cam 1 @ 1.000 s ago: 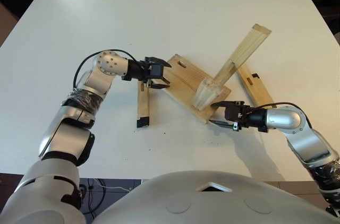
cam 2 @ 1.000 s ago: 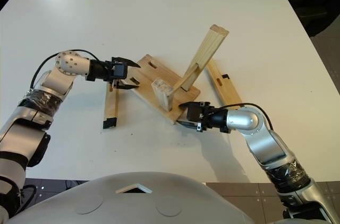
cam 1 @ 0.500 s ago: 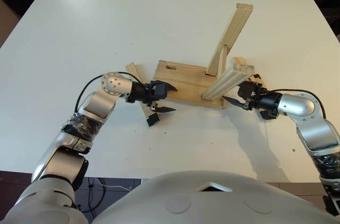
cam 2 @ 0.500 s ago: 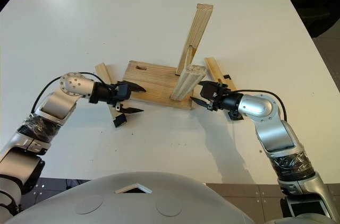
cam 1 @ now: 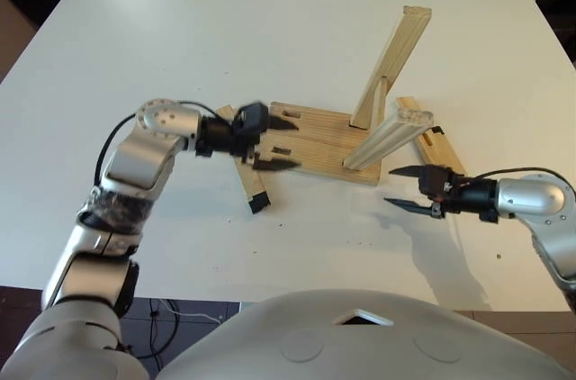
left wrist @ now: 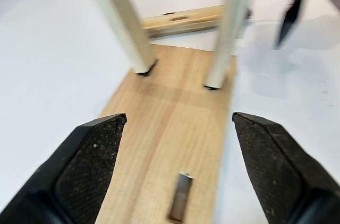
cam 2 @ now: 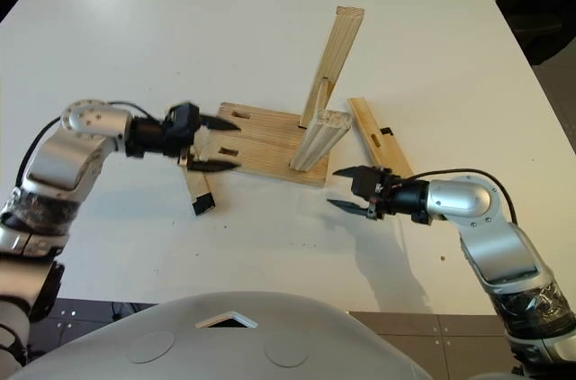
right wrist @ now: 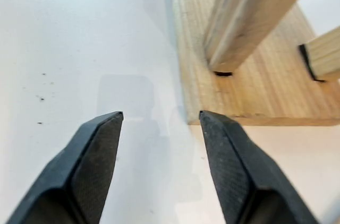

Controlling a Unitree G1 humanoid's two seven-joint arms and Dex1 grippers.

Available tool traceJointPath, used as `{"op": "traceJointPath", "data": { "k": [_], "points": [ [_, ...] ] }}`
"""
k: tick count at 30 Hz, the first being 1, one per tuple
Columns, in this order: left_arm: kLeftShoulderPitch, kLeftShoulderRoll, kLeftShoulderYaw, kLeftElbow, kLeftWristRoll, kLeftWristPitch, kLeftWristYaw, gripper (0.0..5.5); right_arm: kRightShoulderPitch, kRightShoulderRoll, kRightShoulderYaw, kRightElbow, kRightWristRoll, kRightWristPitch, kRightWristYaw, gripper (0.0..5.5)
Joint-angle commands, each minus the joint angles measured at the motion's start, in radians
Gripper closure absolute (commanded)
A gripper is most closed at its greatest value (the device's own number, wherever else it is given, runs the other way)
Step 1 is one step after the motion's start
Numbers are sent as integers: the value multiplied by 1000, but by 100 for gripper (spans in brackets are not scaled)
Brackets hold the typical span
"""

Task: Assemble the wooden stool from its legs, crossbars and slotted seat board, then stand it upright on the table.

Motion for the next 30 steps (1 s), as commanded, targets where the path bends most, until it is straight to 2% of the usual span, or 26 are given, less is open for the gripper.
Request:
{"op": "traceJointPath", "data": {
  "k": [1, 5, 9, 12, 16, 23, 26, 30],
  "points": [
    [-166, -119, -33, 356, 181, -196, 214, 178, 15, 34, 87, -33, 1, 20, 3, 286],
    [-278, -224, -54, 654, 289, -371, 375, 178, -5, 73, 150, -15, -33, 33, -25, 286],
    [-352, -313, -79, 889, 382, -438, 517, 178, -41, 136, 166, 50, -80, 36, -113, 286],
    [-357, -331, -123, 992, 458, -483, 538, 178, -70, 172, 171, 92, -109, 46, -164, 286],
    [-331, -324, -137, 1045, 485, -516, 485, 178, -120, 236, 152, 153, -144, 62, -267, 286],
    [-252, -274, -128, 938, 436, -518, 291, 178, -208, 304, 127, 256, -182, 77, -371, 286],
    [-185, -233, -128, 790, 401, -484, 208, 178, -248, 318, 133, 301, -198, 71, -385, 286],
    [-35, -158, -117, 466, 335, -358, 115, 178, -302, 321, 137, 368, -220, 58, -390, 286]
  ]
}}
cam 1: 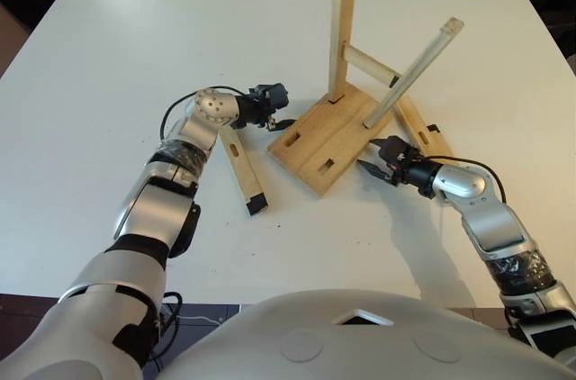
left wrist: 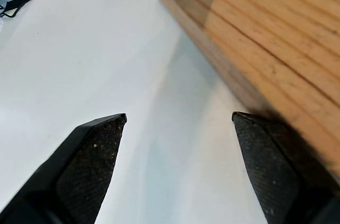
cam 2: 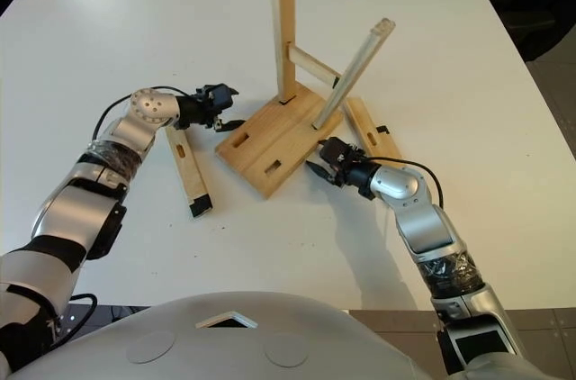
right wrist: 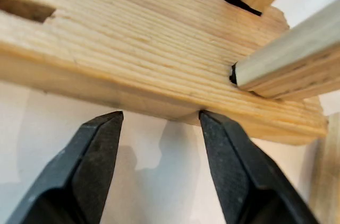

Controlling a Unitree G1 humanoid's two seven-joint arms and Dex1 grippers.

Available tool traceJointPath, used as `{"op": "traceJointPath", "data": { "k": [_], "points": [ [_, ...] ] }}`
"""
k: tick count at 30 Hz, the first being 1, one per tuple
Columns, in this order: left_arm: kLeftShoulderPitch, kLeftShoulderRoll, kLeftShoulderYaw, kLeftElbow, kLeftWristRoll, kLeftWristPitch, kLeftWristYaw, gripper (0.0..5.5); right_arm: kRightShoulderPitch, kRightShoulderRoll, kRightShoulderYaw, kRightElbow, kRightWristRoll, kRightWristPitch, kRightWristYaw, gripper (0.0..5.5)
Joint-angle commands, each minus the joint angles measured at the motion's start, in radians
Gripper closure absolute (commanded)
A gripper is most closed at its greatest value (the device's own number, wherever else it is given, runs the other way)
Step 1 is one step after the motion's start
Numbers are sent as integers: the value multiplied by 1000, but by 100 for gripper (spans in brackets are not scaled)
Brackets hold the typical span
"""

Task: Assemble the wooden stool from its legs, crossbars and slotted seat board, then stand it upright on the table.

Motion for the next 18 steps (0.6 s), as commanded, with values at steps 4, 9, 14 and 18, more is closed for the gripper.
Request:
{"op": "traceJointPath", "data": {
  "k": [4, 9, 14, 18],
  "points": [
    [273, 89, -12, -456, -59, 219, -108, 178, -58, -6, 11, 89, -33, -28, 12, 286],
    [396, 131, 11, -694, -95, 345, -93, 178, -45, -35, 19, 57, -20, -36, 66, 286],
    [463, 165, 96, -829, -138, 440, -54, 178, -13, -77, 18, -18, -11, -44, 117, 286],
    [608, 263, 189, -995, -188, 472, -77, 178, 8, -114, -23, -95, 9, -23, 142, 286]
  ]
}}
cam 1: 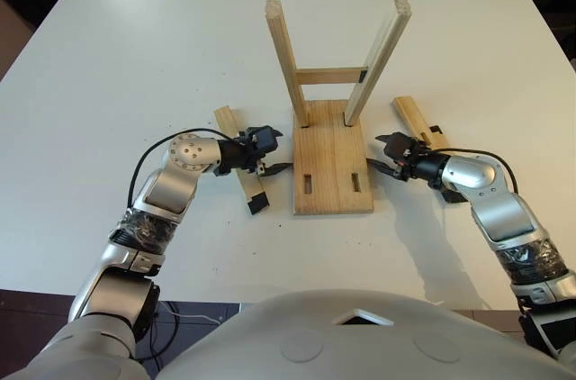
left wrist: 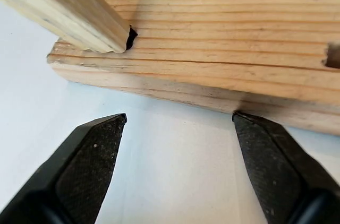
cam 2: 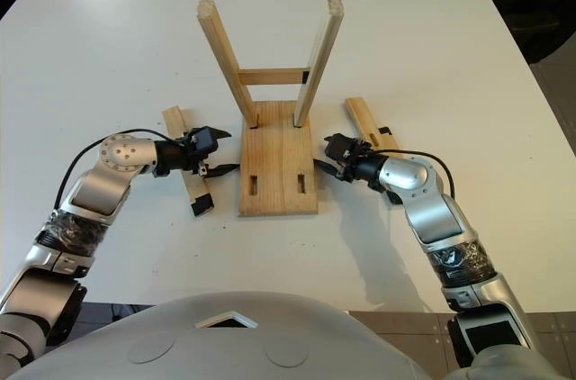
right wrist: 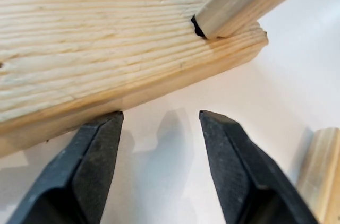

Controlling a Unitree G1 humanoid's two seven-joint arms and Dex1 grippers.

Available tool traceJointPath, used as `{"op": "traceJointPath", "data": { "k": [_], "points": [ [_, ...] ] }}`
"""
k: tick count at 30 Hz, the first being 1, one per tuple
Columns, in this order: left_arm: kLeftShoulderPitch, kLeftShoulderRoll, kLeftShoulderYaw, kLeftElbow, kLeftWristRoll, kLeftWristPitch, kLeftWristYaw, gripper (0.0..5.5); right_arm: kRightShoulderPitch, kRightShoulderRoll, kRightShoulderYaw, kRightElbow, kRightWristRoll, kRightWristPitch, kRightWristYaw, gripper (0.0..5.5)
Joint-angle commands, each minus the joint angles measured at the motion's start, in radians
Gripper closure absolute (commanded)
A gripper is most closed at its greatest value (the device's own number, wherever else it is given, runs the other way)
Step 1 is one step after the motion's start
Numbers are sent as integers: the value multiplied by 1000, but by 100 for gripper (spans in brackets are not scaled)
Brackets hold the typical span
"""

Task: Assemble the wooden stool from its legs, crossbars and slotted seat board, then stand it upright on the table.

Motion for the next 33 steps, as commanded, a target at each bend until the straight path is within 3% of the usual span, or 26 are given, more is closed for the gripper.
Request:
{"op": "traceJointPath", "data": {
  "k": [1, 8, 15, 33],
  "points": [
    [140, 107, 96, -149, -50, 29, -23, 178, 30, -45, -55, -97, 33, 24, 27, 286],
    [258, 115, 157, -312, -105, 94, 41, 178, 93, -148, -295, -130, 72, 54, 3, 286],
    [328, 73, 136, -354, -85, 108, 142, 178, 171, -158, -457, 48, 151, 62, 4, 286],
    [361, 70, 78, -334, -34, 75, 219, 178, 206, -158, -413, 88, 169, 63, 52, 286]
  ]
}}
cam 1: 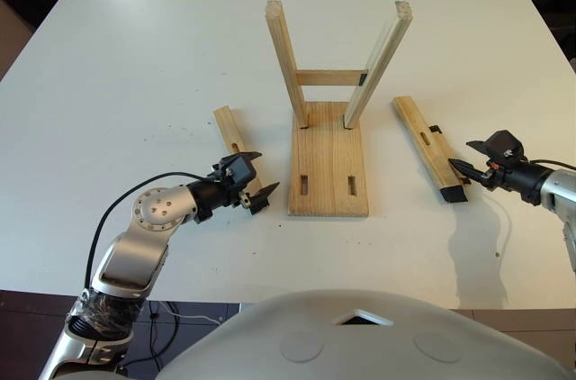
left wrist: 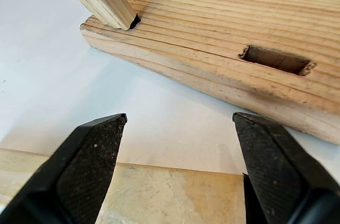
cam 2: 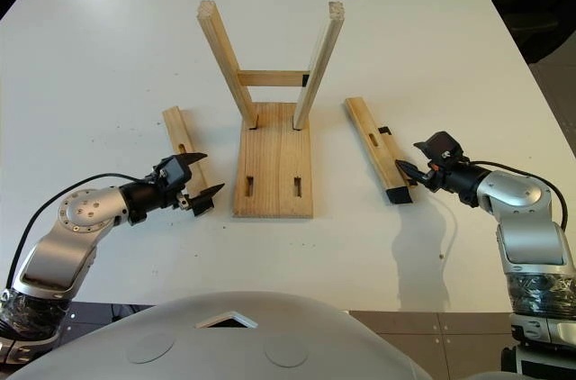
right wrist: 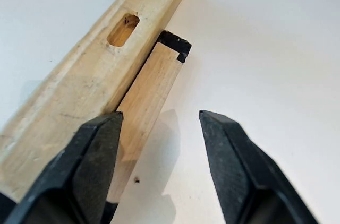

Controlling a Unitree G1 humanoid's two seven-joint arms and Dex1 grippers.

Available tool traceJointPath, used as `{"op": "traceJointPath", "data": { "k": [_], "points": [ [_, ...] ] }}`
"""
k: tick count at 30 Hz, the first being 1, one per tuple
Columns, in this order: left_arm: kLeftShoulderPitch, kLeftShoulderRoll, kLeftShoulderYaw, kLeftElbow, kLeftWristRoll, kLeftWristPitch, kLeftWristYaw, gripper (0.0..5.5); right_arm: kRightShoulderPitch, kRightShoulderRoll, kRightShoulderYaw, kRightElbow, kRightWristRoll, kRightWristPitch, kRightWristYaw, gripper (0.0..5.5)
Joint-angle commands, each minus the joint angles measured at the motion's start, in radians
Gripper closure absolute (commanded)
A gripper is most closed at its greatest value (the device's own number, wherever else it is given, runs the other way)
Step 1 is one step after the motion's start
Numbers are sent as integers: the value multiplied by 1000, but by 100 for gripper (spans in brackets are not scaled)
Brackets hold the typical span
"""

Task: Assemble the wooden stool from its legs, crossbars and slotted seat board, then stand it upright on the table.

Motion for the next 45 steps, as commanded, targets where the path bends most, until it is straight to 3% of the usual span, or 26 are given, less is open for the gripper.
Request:
{"op": "traceJointPath", "data": {
  "k": [1, 14, 23, 32, 36, 40, 45],
  "points": [
    [0, 22, -16, 15, 39, -19, 6, 178, 8, 8, 22, -15, 0, 4, -2, 286],
    [0, 25, -19, 29, 51, -38, 2, 178, 61, 20, 47, 52, 0, 6, -16, 286],
    [-3, 30, -17, 26, 49, -36, 5, 176, 84, 17, 48, 130, 35, 18, 1, 414],
    [-14, 23, 7, 2, 16, -15, 3, 176, 32, 35, 6, 161, 95, 16, -18, 420],
    [-36, 26, 101, -83, -133, 73, -36, 176, -28, 41, -81, 112, 197, 24, 2, 420],
    [-77, 33, 275, -221, -490, 233, -87, 176, -33, 40, -208, -103, 488, 151, 121, 420],
    [-214, -17, 342, -285, -916, 388, 43, 176, -38, 25, -209, -324, 814, 309, 261, 420]
  ]
}}
